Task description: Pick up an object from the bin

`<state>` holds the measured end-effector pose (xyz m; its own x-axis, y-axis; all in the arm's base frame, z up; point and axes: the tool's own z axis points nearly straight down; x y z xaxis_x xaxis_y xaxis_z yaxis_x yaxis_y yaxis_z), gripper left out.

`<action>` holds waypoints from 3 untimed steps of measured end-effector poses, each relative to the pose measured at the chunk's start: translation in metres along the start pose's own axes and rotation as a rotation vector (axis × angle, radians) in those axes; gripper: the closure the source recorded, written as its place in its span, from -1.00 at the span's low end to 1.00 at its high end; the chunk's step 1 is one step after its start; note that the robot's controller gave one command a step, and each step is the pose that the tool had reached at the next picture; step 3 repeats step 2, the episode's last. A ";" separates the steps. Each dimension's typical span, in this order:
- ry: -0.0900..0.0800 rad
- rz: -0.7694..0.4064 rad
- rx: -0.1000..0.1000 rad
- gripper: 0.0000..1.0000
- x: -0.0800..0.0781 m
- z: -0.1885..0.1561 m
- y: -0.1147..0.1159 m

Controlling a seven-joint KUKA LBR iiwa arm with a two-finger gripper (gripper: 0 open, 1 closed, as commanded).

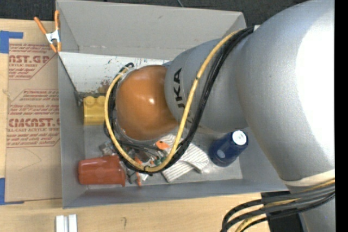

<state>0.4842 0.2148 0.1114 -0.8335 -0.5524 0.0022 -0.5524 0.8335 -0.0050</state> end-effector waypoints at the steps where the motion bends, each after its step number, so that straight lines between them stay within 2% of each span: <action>1: -0.005 0.000 -0.003 1.00 0.000 -0.008 0.001; 2: 0.004 0.000 -0.006 1.00 0.002 -0.017 0.001; 3: 0.004 0.000 -0.006 1.00 0.002 -0.017 0.001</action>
Offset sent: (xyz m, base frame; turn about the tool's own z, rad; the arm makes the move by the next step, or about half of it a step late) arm 0.0000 0.0000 0.0812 0.0000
